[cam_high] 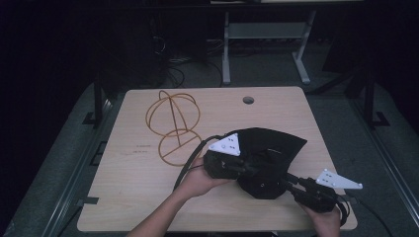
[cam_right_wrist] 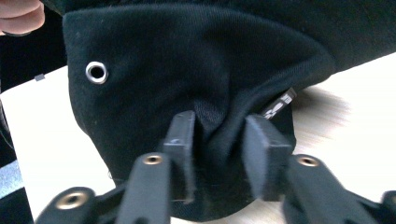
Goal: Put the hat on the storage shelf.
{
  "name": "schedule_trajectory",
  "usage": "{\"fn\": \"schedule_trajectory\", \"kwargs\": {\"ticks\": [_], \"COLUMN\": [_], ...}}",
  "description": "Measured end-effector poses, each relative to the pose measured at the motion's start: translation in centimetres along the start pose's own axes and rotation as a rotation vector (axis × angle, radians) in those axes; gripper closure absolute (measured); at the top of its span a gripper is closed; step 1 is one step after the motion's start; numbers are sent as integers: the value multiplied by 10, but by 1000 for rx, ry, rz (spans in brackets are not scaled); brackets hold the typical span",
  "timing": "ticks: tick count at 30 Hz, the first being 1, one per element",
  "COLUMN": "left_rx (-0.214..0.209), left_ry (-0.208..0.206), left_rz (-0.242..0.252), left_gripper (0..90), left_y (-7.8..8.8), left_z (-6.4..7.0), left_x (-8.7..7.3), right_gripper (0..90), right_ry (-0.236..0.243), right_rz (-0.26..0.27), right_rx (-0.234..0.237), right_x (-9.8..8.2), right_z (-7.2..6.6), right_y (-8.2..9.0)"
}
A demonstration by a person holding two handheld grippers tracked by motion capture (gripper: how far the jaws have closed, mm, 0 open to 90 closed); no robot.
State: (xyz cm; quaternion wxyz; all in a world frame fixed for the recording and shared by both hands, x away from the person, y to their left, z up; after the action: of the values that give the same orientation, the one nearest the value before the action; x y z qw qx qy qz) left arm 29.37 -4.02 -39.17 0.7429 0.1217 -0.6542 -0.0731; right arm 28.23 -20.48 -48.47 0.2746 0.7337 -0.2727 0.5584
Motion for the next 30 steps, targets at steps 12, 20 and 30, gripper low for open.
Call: {"fn": "schedule_trajectory", "kwargs": {"ticks": [12,20,30], "left_rx": [28,82,137], "left_ry": [-18,-59,-66], "left_rz": [-26,-53,-50], "left_gripper": [845,720,562], "left_y": [13,28,48], "left_z": [0,1,4], "left_x": [-10,-14,-20], "right_gripper": [862,870,876], "right_ry": [-4,6,28], "right_rz": [6,55,102], "right_rx": [8,5,6], "right_x": [0,13,37], "right_z": [-2,-2,-4], "right_y": [1,8,19]}}
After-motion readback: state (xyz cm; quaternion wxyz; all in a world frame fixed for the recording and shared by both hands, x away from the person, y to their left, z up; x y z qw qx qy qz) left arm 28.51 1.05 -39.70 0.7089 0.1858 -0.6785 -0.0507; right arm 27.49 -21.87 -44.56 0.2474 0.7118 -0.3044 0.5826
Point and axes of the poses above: each handheld gripper's, and its own axes: y roughly backward along the jaws, x roughly out of its top, z roughly to its right, the point moved 9 cm from there along -y, roughly forward along the jaws, and after that the axes turned 14 degrees about z, right-handed, at the moved point
